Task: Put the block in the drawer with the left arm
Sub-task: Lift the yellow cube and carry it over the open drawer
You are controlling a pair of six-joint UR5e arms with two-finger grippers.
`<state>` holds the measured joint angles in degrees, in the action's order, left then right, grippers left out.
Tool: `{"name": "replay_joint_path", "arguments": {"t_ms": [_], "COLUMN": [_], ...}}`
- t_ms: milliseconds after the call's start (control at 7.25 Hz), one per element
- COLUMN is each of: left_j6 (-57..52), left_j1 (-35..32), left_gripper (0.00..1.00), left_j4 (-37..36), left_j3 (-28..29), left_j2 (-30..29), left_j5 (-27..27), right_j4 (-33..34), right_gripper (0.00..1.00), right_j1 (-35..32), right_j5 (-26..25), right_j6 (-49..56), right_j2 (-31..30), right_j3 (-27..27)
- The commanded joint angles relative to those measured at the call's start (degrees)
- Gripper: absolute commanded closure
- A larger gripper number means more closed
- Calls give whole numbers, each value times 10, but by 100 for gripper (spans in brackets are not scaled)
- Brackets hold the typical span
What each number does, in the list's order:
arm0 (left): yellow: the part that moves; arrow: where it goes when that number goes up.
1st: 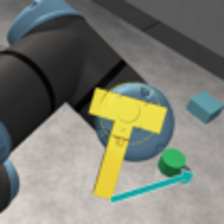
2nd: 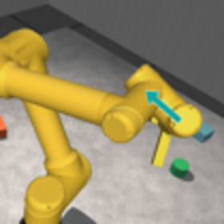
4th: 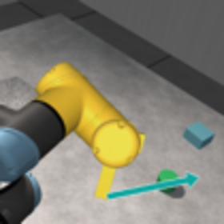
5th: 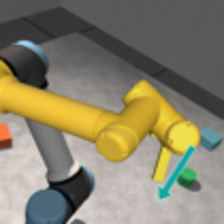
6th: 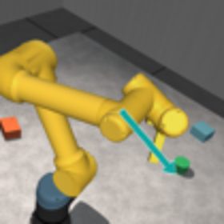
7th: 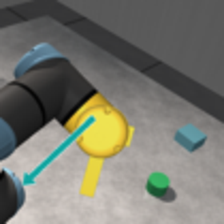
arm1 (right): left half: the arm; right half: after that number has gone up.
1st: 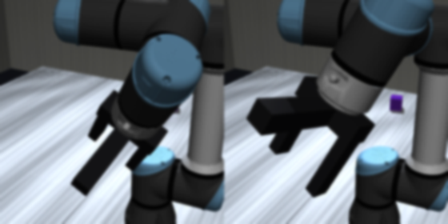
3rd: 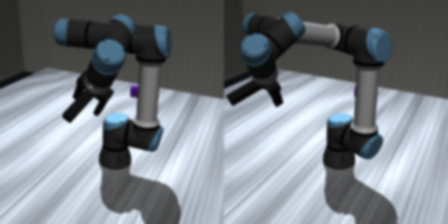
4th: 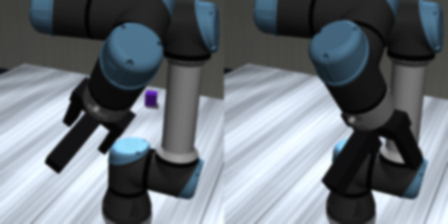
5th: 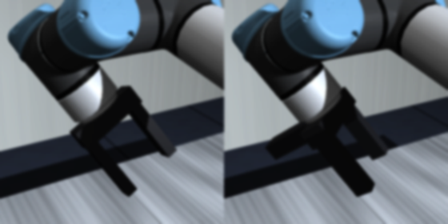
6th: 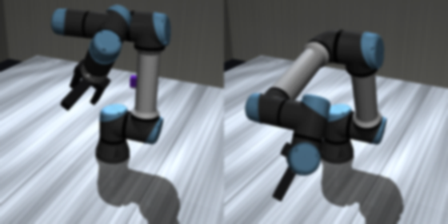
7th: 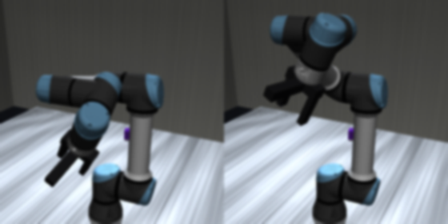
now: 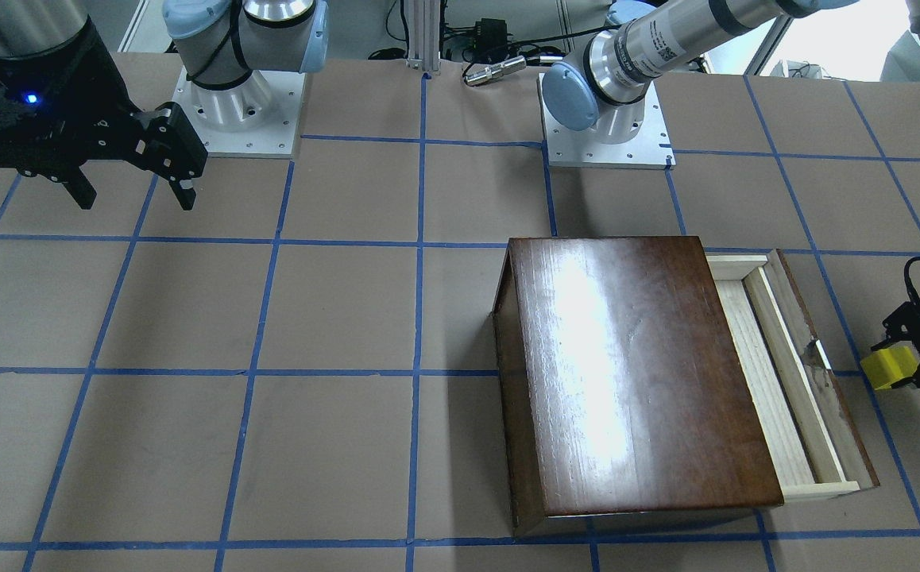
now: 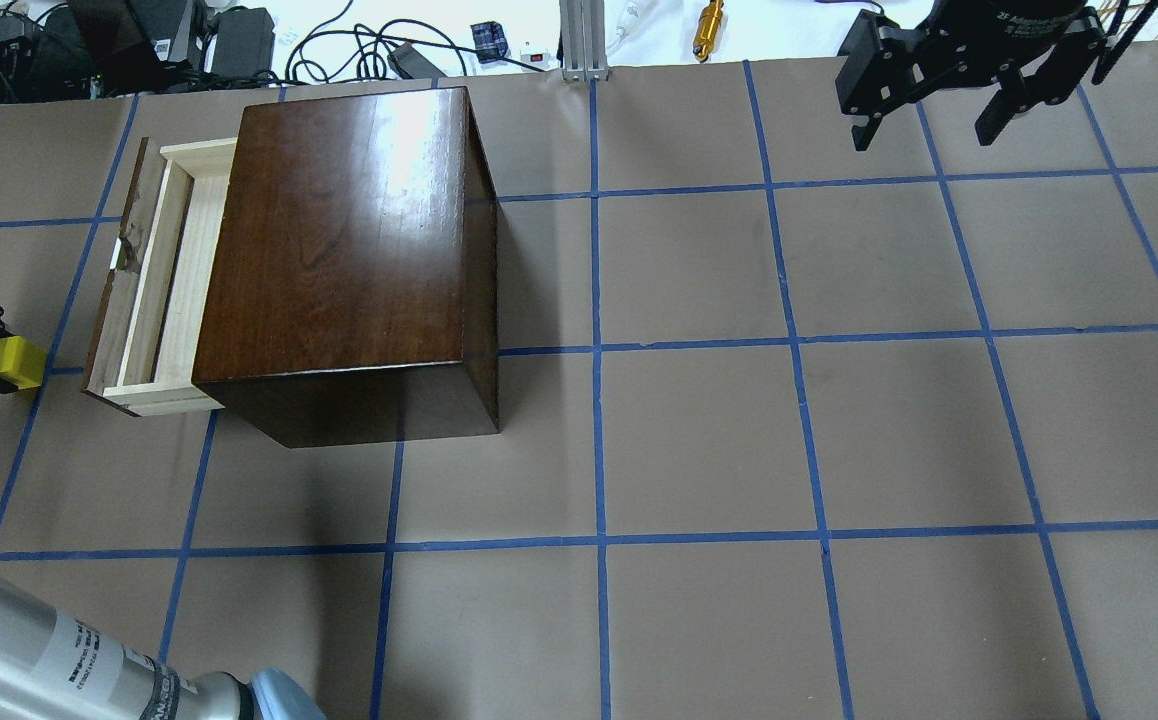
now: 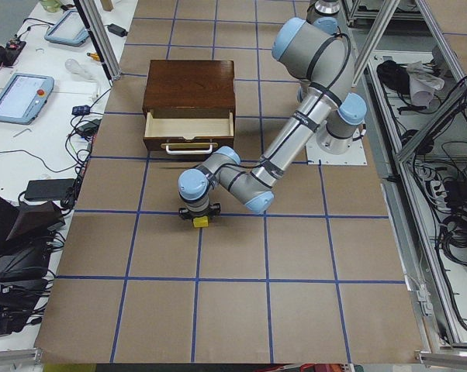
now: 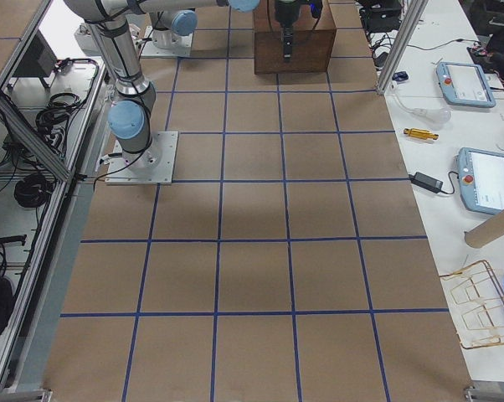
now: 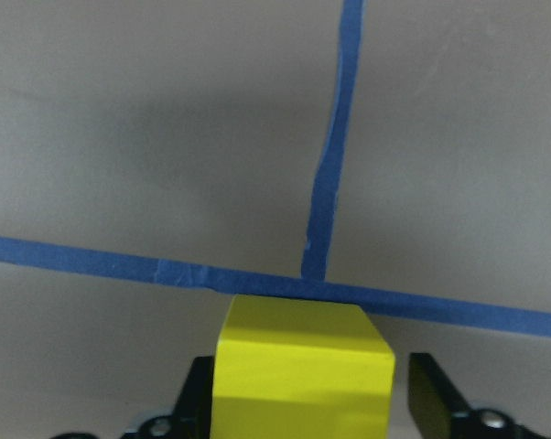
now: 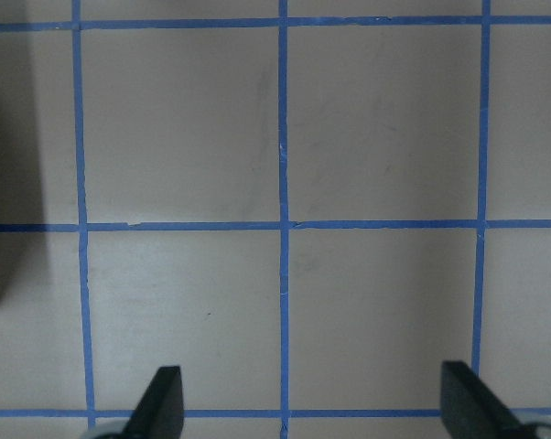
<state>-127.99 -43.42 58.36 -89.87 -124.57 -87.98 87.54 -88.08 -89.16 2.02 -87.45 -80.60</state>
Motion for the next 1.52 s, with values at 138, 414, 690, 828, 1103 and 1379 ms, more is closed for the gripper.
{"name": "replay_joint_path", "arguments": {"t_ms": [138,414,690,828,1103,1379], "left_j6": [1,4,3,3,2,11], "left_j1": [0,0,0,0,-6,-42], "left_gripper": [59,85,93,95,98,98], "left_j4": [0,0,1,1,31,89], "left_j3": [0,0,0,3,35,72], "left_j2": [-1,-1,1,12,35,72], "left_j5": [1,2,1,-2,-3,-3], "right_j4": [0,0,0,0,0,0], "right_gripper": [0,0,0,0,0,0], "right_j1": [0,-1,0,0,-1,-1], "right_j5": [0,0,0,0,0,0], "right_j6": [0,0,0,0,0,0], "right_j2": [1,0,0,1,0,1], "right_j3": [0,0,0,0,0,0]}}
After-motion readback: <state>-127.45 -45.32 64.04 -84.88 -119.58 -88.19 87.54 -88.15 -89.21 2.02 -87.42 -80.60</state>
